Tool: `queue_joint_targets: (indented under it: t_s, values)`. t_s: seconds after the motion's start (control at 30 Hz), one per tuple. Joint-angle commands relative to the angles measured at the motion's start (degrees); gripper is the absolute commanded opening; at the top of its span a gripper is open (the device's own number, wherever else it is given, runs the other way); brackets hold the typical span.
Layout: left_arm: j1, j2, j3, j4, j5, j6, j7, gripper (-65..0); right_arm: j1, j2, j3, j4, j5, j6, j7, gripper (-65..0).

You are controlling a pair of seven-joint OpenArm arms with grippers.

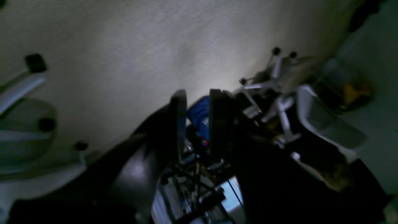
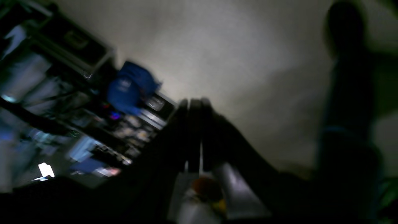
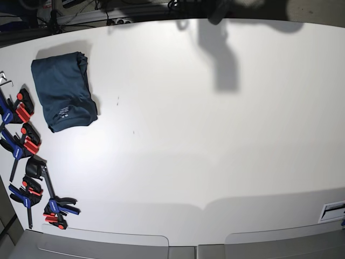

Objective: Fold the T-shirt properly

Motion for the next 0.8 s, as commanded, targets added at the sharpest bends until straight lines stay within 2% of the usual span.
queue_joint_targets:
  t_s: [0.0,0.13,0.23,0.37,0.43,0.63,0.7,0.77]
  values:
    - [0.2,-0.5,0.5,-1.5,1.1,-0.6,-1.1,-54.0,0.5,1.0,-1.6,-0.9,-1.2,-1.1,1.0,-65.0]
    - [-3.9,-0.3,1.4,-7.1,7.5,-0.6,-9.5,-54.0,4.3,0.4,-8.4,-4.1,-5.0,-11.8,8.1,-65.0]
    - [-6.7,-0.1,1.4,-9.7,12.7,-0.6,-17.1,-54.0,6.3,-0.7,-12.0,-6.3,-7.4,-18.6,14.2,-65.0]
    - [-9.8,0.0,1.4,-11.3,16.4,-0.6,-25.9,-54.0,8.4,-3.4,-14.3,-9.0,-10.7,-23.9,19.0,-65.0]
    - [-11.2,0.7,1.4,-11.8,16.6,-0.5,-27.2,-54.0,9.5,-5.1,-14.4,-10.3,-10.7,-25.5,20.0,-65.0]
    - [-16.1,4.9,1.4,-15.2,16.2,17.9,-28.8,-54.0,12.9,-10.3,-14.4,-14.0,-10.4,-28.7,22.3,-65.0]
    - [-17.8,6.6,1.4,-17.0,16.2,20.7,-28.9,-54.0,13.7,-11.8,-14.4,-15.1,-9.8,-30.3,22.5,-65.0]
    - [-19.4,8.3,1.4,-18.8,16.2,21.7,-29.0,-54.0,14.0,-13.2,-14.4,-15.8,-9.8,-31.3,22.7,-65.0]
